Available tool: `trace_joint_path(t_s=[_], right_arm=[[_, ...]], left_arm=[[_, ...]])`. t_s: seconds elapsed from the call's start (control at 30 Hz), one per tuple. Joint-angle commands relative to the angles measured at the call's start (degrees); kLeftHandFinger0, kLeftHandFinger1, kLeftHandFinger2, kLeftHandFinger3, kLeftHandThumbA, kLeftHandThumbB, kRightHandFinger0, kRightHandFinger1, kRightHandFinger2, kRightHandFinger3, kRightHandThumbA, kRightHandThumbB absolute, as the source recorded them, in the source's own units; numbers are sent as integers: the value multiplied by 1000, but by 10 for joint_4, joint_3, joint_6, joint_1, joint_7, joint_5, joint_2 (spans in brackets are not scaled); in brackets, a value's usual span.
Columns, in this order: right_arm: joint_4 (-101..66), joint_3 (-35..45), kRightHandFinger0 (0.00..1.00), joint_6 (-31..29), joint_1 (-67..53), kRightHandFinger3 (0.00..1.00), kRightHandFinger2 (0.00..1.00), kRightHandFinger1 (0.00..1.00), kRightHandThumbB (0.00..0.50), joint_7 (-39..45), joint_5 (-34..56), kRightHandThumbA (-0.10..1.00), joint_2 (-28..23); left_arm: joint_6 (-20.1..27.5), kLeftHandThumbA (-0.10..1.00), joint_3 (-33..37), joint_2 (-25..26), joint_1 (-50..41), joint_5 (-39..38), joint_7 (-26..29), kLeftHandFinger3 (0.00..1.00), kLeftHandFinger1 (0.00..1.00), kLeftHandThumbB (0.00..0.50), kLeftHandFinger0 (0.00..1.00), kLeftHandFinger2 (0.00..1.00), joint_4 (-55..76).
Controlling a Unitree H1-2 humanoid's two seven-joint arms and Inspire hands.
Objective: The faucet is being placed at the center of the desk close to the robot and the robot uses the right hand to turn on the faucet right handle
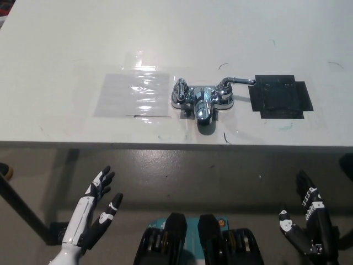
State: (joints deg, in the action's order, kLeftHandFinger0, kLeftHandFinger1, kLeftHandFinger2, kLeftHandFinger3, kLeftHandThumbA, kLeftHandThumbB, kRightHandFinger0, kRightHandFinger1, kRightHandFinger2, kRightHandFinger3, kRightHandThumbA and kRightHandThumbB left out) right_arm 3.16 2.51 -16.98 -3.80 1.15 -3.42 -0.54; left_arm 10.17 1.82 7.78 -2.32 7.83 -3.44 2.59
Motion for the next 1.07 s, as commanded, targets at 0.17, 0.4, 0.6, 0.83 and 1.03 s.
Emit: trace_joint_path(t_s=[0.17,0.4,0.6,0.83,1.03], right_arm=[[-11,-3,1000,-18,12,1000,1000,1000,93,-13,-11,409,-2],[-13,-3,1000,-18,11,1000,1000,1000,70,-12,-1,500,-2],[-8,-2,1000,-26,13,1000,1000,1000,55,-7,15,680,-2],[-6,-4,1000,-29,14,1000,1000,1000,65,-6,16,741,-2],[-2,-5,1000,-31,17,1000,1000,1000,74,-2,22,738,-4]], left_arm=[[9,822,-7,6,9,8,7,1000,1000,115,1000,1000,12],[8,814,-8,6,8,6,6,1000,1000,111,1000,1000,13],[12,808,-9,3,10,0,5,1000,1000,111,1000,1000,12],[9,828,-8,2,10,-4,3,1000,1000,120,1000,1000,12],[5,855,-9,0,9,-5,4,1000,1000,144,1000,1000,13]])
